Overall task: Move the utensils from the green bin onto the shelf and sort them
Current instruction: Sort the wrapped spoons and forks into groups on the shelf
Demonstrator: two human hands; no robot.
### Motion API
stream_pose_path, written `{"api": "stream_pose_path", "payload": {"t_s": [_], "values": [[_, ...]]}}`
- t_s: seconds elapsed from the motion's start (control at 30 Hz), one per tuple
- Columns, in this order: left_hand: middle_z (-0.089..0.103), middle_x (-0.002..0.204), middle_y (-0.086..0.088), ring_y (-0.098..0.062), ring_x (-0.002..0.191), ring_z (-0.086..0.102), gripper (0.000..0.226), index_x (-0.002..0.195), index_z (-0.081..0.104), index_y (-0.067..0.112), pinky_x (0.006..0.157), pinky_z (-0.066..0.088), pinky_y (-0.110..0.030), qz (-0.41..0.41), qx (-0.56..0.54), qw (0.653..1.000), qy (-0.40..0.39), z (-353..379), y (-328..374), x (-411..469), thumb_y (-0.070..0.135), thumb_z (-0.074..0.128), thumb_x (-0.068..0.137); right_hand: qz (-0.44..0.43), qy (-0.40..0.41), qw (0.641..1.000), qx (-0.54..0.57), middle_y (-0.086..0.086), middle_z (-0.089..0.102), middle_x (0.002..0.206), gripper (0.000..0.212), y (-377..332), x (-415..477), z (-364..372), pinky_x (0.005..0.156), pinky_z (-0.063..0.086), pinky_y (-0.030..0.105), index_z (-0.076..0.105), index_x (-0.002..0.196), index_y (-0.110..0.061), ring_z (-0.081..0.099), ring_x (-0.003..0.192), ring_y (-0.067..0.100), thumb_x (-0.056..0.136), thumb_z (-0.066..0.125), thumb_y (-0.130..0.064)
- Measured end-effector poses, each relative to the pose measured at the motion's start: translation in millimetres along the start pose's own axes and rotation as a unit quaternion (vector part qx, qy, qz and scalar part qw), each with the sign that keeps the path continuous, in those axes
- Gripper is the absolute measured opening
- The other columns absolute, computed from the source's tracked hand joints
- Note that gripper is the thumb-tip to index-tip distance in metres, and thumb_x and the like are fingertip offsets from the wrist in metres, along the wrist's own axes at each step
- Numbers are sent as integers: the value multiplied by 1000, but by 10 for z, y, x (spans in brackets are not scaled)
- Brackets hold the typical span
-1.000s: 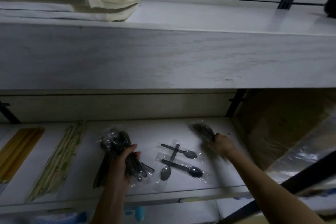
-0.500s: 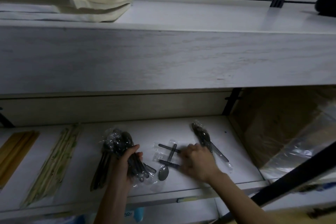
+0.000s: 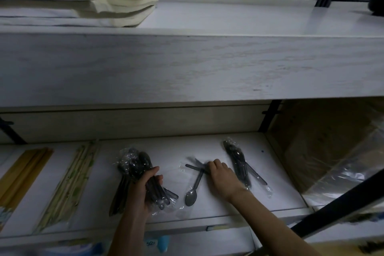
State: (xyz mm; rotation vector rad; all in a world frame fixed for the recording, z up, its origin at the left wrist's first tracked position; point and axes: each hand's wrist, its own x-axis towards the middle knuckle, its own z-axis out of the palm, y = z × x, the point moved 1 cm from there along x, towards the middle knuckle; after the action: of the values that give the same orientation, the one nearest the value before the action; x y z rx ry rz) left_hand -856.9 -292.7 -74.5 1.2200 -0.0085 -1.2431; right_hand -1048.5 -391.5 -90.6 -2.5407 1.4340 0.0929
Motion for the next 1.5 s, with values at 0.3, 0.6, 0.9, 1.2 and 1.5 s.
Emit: {"api": "stream_pose_path", "payload": {"t_s": [0.3, 0.6, 0.9, 1.2, 1.5], "values": [[59, 57, -4, -9, 43, 58, 11, 74, 57, 12, 43, 49, -17, 7, -3, 1000, -3, -14, 28, -68, 8, 65, 80, 130, -41, 990, 44, 20, 48, 133, 35, 32, 219, -20, 102, 35, 36, 40, 126, 0, 43, 124, 33, 97, 33, -16], [61, 55, -2, -9, 46, 59, 6, 79, 60, 10, 45, 51, -17, 19, 0, 1000, 7, -11, 22, -114, 7, 65, 80, 255, 25, 924, 283, 25, 50, 132, 41, 56, 292, -154, 101, 38, 43, 27, 131, 0, 50, 121, 41, 93, 38, -10], [62, 49, -1, -8, 43, 59, 5, 80, 60, 9, 44, 49, -16, 20, 4, 1000, 7, -1, 16, -133, 7, 65, 80, 288, 105, 880, 362, 22, 52, 130, 62, -76, 240, -143, 97, 43, 39, 43, 124, 2, 53, 117, 38, 88, 55, -46], [60, 65, -6, -13, 58, 57, 6, 83, 61, 8, 52, 49, -22, 29, 13, 999, 10, 20, -19, -147, 7, 66, 79, 152, -26, 983, 102, 13, 52, 127, 39, -384, 221, 32, 98, 42, 35, 45, 125, -5, 50, 120, 28, 89, 49, -21], [60, 52, 0, -9, 47, 59, 8, 81, 60, 9, 44, 49, -16, 19, 9, 1000, -10, 53, -60, -81, 5, 66, 78, -133, 153, 965, -166, 2, 66, 78, 27, 26, 142, -311, 91, 32, 33, 65, 76, -21, 56, 85, 22, 68, 39, -25]]}}
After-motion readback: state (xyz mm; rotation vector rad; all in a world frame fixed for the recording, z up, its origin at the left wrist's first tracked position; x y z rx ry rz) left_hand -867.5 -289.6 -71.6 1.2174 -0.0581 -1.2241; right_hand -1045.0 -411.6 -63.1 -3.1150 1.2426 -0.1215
